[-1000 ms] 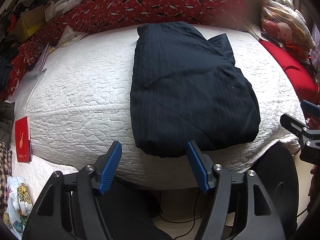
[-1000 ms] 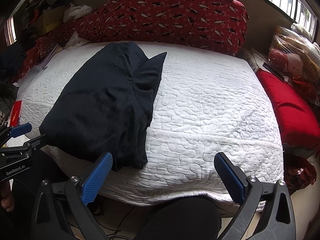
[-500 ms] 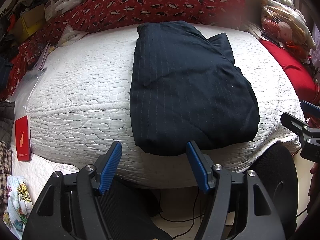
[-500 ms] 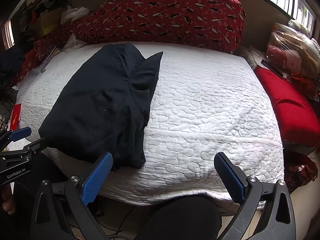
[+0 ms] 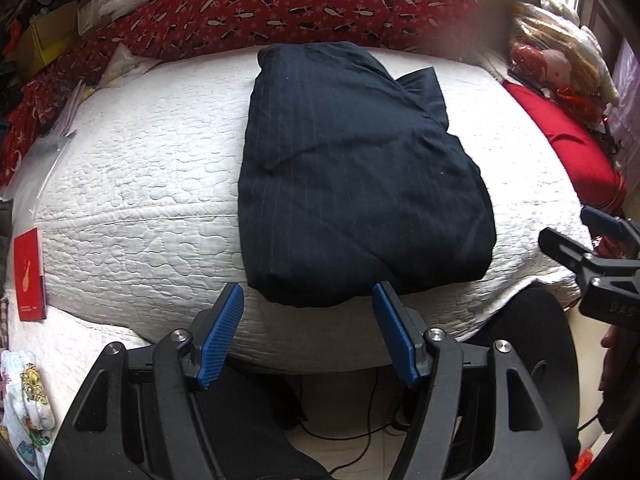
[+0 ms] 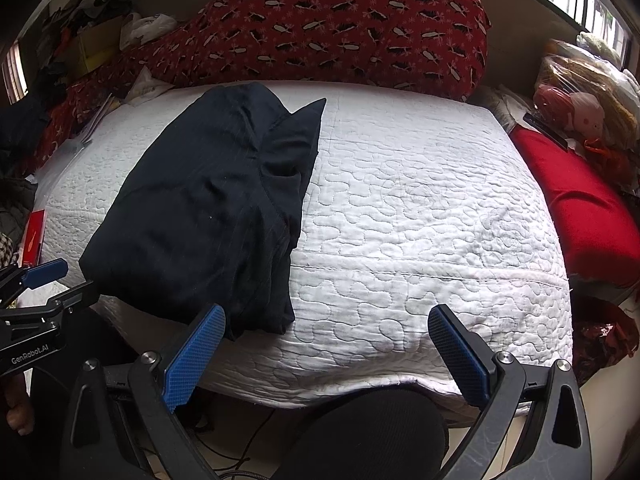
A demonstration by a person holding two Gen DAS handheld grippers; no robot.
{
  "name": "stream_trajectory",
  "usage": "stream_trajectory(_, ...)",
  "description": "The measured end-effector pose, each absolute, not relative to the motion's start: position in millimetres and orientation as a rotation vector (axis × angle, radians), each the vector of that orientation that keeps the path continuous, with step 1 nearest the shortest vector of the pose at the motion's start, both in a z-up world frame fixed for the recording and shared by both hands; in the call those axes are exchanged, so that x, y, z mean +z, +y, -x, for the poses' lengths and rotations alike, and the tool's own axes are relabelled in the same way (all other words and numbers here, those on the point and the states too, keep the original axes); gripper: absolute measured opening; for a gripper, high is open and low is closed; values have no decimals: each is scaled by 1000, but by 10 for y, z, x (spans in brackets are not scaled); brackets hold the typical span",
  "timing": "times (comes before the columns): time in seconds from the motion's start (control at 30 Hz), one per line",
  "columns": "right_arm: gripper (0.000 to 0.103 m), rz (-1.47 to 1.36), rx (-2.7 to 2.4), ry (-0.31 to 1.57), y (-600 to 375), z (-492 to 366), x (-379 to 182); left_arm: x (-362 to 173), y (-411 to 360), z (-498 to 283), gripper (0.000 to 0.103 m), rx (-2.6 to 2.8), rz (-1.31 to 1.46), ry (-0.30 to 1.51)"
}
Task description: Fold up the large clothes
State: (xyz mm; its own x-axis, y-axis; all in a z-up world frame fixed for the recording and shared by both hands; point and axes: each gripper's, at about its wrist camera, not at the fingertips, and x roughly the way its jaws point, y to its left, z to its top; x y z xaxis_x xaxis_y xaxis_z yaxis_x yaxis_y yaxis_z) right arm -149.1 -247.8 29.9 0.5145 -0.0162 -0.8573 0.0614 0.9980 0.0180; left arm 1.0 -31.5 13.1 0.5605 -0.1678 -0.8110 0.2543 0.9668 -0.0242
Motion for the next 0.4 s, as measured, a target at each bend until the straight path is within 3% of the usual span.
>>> stream_trajectory(0.4,102,-50,-73,1012,-2492,1499,338,196,-399,34,66,-246,-131,914)
